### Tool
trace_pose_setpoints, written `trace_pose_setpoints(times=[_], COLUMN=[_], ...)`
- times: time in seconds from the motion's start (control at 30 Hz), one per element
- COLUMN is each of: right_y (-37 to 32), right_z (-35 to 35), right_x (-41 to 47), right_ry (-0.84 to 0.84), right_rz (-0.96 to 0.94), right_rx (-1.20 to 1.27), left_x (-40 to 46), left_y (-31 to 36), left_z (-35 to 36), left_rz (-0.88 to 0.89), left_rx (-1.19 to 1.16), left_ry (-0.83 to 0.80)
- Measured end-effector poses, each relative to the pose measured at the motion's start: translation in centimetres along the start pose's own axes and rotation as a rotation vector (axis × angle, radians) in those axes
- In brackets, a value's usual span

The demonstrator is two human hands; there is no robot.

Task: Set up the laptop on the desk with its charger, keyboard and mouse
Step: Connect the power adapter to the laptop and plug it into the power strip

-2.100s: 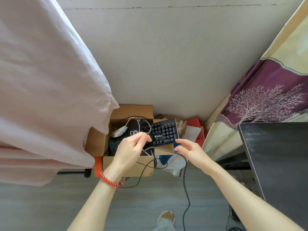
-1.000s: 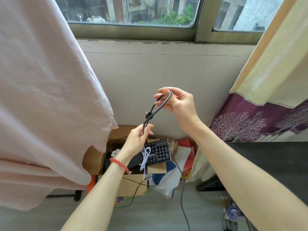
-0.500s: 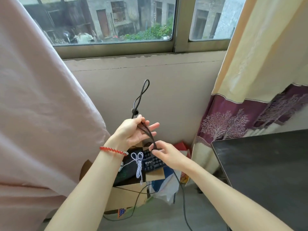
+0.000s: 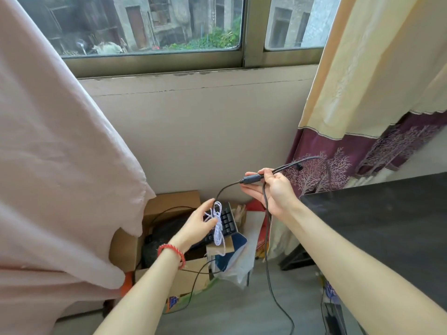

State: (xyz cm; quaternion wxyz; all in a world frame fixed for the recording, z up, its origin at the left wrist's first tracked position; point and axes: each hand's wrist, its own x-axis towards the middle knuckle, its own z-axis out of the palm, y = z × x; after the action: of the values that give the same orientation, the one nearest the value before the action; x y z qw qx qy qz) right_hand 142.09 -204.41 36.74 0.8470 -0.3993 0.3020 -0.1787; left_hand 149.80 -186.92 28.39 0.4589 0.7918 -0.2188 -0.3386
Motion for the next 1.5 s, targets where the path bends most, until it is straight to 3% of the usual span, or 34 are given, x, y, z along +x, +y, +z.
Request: trace_pose_setpoints(times=[0.17, 0.33, 0.4, 0.47, 0.53, 0.63, 0.8, 0.9, 1.0, 1.07, 1.17, 1.27, 1.43, 1.5], right_y=[1.2, 1.4, 1.4, 1.6, 1.8, 2.8, 4.9, 5.2, 5.2, 5.1, 4.9, 5.0, 6.1, 6.6], right_z=[-0.3, -2.0, -2.9, -3.8, -4.8, -5.7, -4.9, -4.7, -5.0, -5.4, -5.6, -5.3, -4.7, -4.7], right_x=[1.1, 2.8, 3.4, 3.9, 4.5, 4.9, 5.0, 5.4, 5.6, 5.6, 5.8, 5.9, 5.8, 5.7], right_ry=[0.003, 0.156, 0.242, 0.311, 0.355, 0.363, 0.273, 0.279, 0.305, 0.318, 0.330, 0.328, 0.306, 0.319], right_rz=[0.017, -0.014, -0.028, -0.044, -0.051, -0.009, 0.054, -0.009, -0.091, -0.125, -0.165, -0.181, -0.178, -0.159], right_rx=[0.026, -0.032, -0.096, -0.204, -0.311, -0.376, -0.350, -0.446, -0.574, -0.580, -0.578, -0.542, -0.419, -0.391], left_x=[2.4, 5.4, 6.4, 7.0, 7.4, 7.8, 8.5, 8.8, 9.2, 9.0, 8.3, 8.1, 7.9, 7.8], left_y=[-3.8, -5.9, -6.1, -6.4, -6.6, -6.9, -8.2, -8.6, -8.2, -8.0, -8.0, -8.1, -8.5, -8.8], left_z=[1.4, 0.1, -0.2, -0.3, -0.6, -1.2, -2.3, -2.6, -2.6, -2.7, -2.8, -3.0, -3.4, -3.2], left_rz=[-0.067, -0.089, -0.040, 0.050, 0.067, -0.045, -0.213, -0.228, -0.239, -0.226, -0.108, -0.032, -0.292, -0.371], left_rx=[0.076, 0.335, 0.585, 0.674, 0.569, 0.316, 0.266, 0.262, 0.173, 0.318, 0.740, 0.854, 0.373, 0.295], left_ry=[0.182, 0.072, 0.022, -0.017, 0.019, 0.159, 0.160, 0.290, 0.321, 0.296, 0.311, 0.292, 0.300, 0.331])
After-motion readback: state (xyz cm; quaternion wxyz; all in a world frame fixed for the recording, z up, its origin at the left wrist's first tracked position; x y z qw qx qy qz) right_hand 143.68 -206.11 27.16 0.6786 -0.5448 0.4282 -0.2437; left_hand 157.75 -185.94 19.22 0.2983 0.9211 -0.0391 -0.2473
